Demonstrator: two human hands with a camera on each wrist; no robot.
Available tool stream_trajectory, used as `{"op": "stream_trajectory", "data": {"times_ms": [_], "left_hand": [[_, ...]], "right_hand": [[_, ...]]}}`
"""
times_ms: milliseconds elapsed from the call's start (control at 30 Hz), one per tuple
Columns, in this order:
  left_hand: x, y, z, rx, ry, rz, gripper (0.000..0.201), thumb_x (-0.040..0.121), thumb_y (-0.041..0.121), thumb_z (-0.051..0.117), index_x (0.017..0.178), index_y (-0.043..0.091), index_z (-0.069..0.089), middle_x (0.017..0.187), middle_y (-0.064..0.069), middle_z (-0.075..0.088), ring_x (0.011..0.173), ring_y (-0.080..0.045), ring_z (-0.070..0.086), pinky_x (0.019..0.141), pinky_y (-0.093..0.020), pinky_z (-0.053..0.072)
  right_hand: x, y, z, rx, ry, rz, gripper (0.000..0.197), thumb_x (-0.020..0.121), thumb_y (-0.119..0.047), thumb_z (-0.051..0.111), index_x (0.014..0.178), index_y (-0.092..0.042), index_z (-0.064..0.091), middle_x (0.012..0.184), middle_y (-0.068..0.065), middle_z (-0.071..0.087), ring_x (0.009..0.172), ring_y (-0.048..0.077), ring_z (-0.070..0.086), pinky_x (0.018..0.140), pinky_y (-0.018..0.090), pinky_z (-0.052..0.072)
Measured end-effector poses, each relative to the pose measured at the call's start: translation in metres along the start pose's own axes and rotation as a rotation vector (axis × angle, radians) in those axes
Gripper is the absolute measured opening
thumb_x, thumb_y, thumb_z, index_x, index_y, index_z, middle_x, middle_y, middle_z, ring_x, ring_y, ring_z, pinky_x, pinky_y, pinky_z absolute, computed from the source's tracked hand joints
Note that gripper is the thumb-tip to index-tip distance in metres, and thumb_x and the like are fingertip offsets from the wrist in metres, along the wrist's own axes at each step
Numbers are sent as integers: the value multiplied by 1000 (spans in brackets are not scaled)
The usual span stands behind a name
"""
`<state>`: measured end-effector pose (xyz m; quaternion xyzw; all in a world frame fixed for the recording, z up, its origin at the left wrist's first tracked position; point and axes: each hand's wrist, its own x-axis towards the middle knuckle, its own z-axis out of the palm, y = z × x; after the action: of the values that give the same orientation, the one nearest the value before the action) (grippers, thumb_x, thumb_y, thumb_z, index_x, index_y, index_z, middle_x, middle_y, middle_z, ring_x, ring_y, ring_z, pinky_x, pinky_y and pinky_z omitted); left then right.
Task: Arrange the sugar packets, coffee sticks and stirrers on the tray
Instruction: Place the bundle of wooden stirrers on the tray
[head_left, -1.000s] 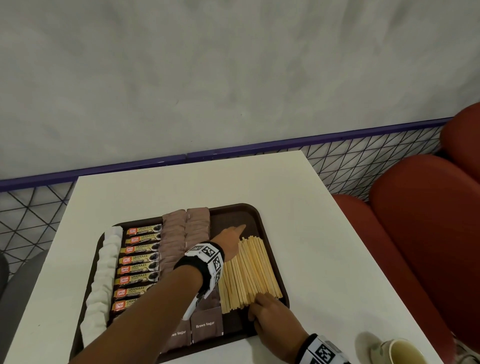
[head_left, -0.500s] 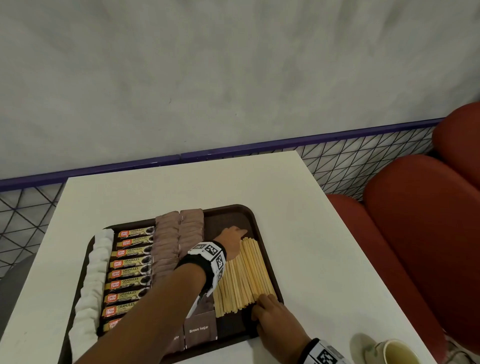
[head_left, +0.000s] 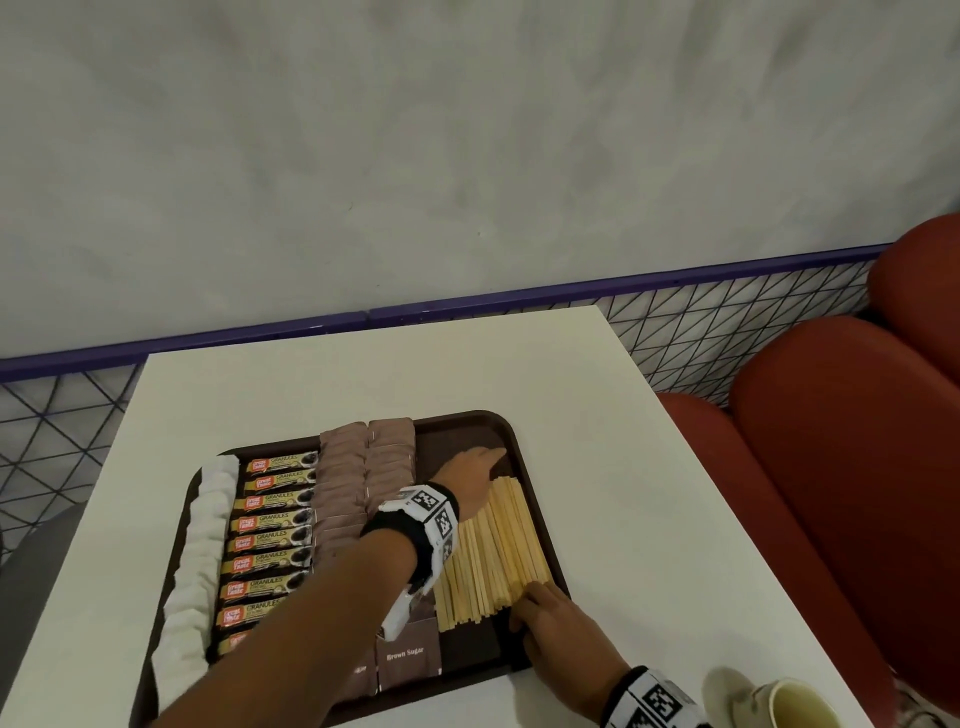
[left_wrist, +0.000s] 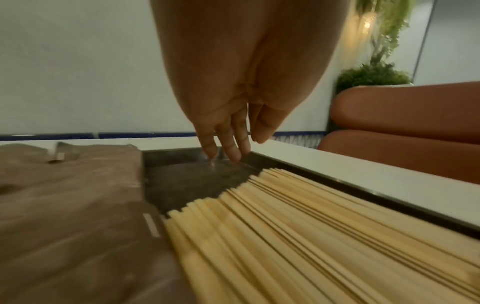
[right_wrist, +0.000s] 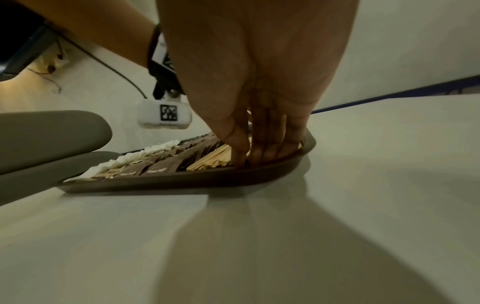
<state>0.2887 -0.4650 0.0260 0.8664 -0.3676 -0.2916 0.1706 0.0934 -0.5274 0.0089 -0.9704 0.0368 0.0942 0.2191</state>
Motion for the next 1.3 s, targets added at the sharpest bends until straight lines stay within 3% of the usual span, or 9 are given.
{"op": "stream_trajectory", "data": {"times_ms": [100,200,300,533,633,800,933,1100,1300], "left_hand": [[-25,-17,-26,-243,198,-78,41,98,0,37,139,0,38,131,-15,52,112,-21,53,90,-11,42],[-69,-46,-53,-242,424,-109,32,95,3,43,124,2,56,122,-11,58,111,-24,55,93,-22,40],[-117,-98,-55,-258,463,-114,36,94,-4,42,125,6,56,119,-1,58,110,-13,52,89,-10,36],[-231,-197,-12,-199,413,-590,47,92,5,50,138,5,39,136,-19,45,123,-31,45,106,-38,35],[-263,-207,14,-390,294,-722,37,93,16,53,128,7,45,118,-19,58,96,-27,56,79,-30,47],[-272,-214,25,-528,288,-736,26,89,9,58,114,10,50,79,-9,63,62,-19,61,48,-18,50],[-267,-231,15,-620,442,-738,25,87,3,59,111,6,50,73,-12,64,58,-23,60,54,-25,48],[-247,-272,-2,-731,601,-761,39,81,-18,49,118,-4,52,94,-24,64,75,-30,57,69,-36,47],[-222,-298,-27,-614,707,-778,42,84,-13,49,124,-1,54,117,-22,61,105,-36,57,88,-39,44]], "right_hand": [[3,9,-2,82,79,41,36,79,10,48,105,-12,62,111,4,56,105,18,54,88,17,42],[7,21,-1,101,144,77,59,51,25,62,94,-15,65,93,2,62,84,16,62,77,11,42],[11,20,-12,90,242,134,59,69,25,50,118,-7,56,109,11,55,102,26,54,87,12,38],[5,23,-15,245,-8,452,55,90,-1,43,140,-7,23,126,17,42,110,28,49,92,30,42],[8,24,-9,297,-119,521,47,88,0,41,132,-3,25,104,13,50,77,21,51,57,18,41],[23,23,-11,344,-80,595,23,86,8,39,104,-5,32,77,5,45,57,15,45,49,24,42],[44,14,-10,492,99,616,25,86,12,44,105,-4,39,93,16,50,63,22,50,45,26,46],[93,-6,1,518,181,607,40,82,14,48,120,3,49,109,21,60,95,34,58,87,47,51],[144,-31,2,485,226,595,40,85,11,47,125,2,48,117,23,59,105,36,58,90,44,50]]}}
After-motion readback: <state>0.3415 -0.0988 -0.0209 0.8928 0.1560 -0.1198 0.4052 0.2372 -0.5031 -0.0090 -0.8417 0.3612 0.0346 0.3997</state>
